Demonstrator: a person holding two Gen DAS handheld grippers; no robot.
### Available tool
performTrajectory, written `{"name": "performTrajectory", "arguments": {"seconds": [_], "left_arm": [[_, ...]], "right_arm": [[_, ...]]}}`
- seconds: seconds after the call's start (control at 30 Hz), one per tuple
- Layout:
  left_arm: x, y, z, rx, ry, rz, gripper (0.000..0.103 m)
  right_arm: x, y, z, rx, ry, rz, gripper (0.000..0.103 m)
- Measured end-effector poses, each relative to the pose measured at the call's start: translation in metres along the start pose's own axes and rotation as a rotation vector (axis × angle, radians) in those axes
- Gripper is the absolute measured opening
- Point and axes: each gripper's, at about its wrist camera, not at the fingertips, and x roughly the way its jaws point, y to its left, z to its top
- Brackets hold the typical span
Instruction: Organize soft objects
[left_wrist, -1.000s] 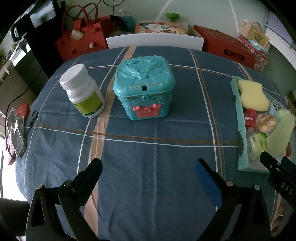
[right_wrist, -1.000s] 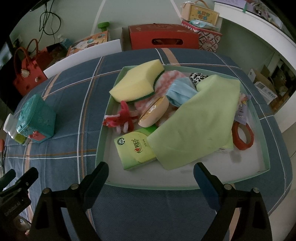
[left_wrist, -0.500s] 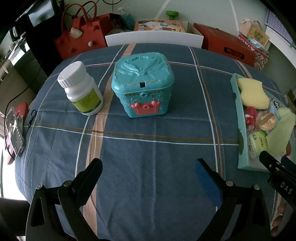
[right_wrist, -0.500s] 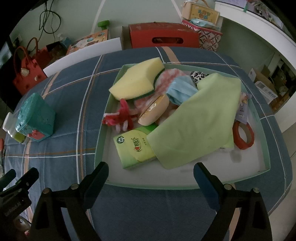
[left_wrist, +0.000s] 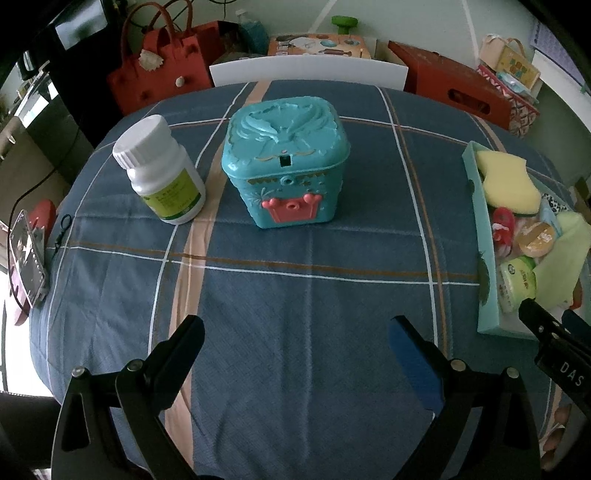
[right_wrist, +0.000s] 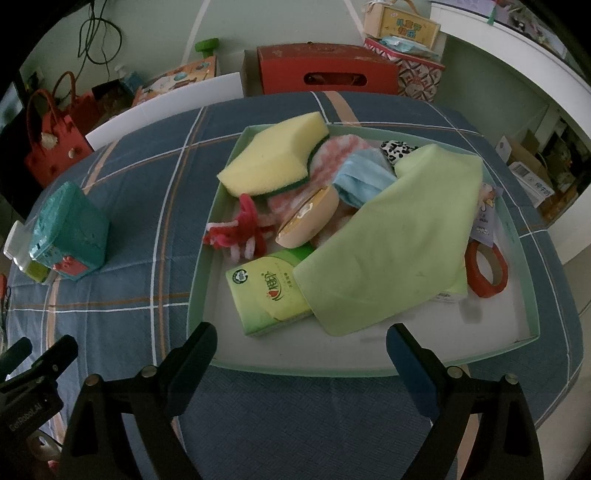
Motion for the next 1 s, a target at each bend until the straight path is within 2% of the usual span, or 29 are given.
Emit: {"name": "performTrajectory", "arguments": {"seconds": [1.0], "left_arm": [[0.0052,0.0012,-0.0014,0.003,0.025,0.001,0.099]], "right_arm": [[0.0034,-0.0002,-0.0013,-0.006,0.008,-0.005,0.095]]}}
